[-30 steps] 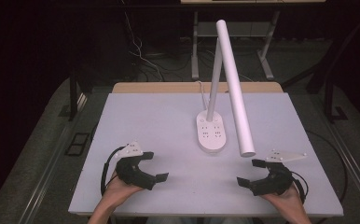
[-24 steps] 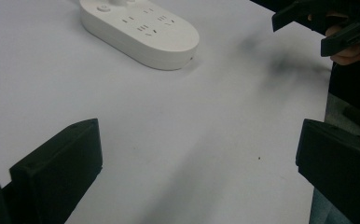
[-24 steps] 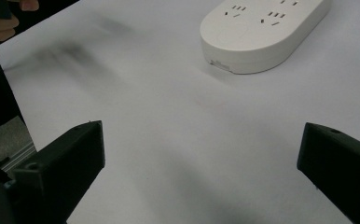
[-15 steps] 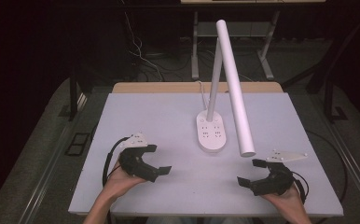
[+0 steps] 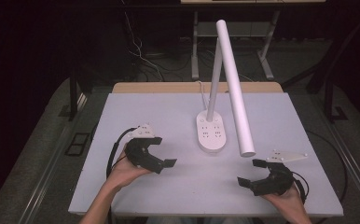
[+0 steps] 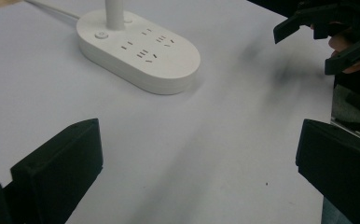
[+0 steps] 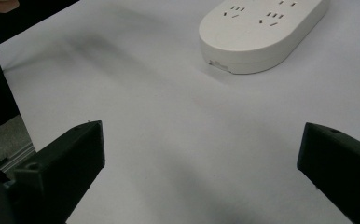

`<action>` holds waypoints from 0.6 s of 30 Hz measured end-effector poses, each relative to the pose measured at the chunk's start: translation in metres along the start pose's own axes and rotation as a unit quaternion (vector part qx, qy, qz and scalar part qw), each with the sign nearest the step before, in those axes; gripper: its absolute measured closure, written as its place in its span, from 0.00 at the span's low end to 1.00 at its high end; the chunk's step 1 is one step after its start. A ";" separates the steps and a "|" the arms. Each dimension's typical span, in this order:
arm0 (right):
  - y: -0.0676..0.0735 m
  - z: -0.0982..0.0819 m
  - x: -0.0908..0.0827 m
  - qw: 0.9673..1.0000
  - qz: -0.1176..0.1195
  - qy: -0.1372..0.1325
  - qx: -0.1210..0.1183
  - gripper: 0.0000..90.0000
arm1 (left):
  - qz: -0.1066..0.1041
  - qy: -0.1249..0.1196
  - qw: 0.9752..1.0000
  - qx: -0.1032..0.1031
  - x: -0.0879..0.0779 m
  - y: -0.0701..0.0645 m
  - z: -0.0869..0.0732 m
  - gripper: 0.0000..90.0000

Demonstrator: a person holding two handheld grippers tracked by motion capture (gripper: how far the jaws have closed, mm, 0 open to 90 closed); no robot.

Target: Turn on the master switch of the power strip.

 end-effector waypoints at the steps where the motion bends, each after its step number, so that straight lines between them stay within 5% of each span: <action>1: 0.000 0.000 0.000 1.000 0.000 0.000 0.000 0.00 | -0.002 -0.001 1.000 0.000 0.001 0.000 0.002 0.00; 18: -0.001 0.000 -0.001 1.000 -0.001 -0.002 -0.005 0.00 | -0.003 0.013 0.999 0.030 0.008 0.004 0.031 0.00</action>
Point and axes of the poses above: each handheld gripper's, and its own axes: x roughly forward along the jaws, z roughly out of its top, y roughly to its left, the point moved 2 cm from there along x, roughly forward along the jaws, and after that the axes turned 8 degrees about z, right-handed, at the moved point
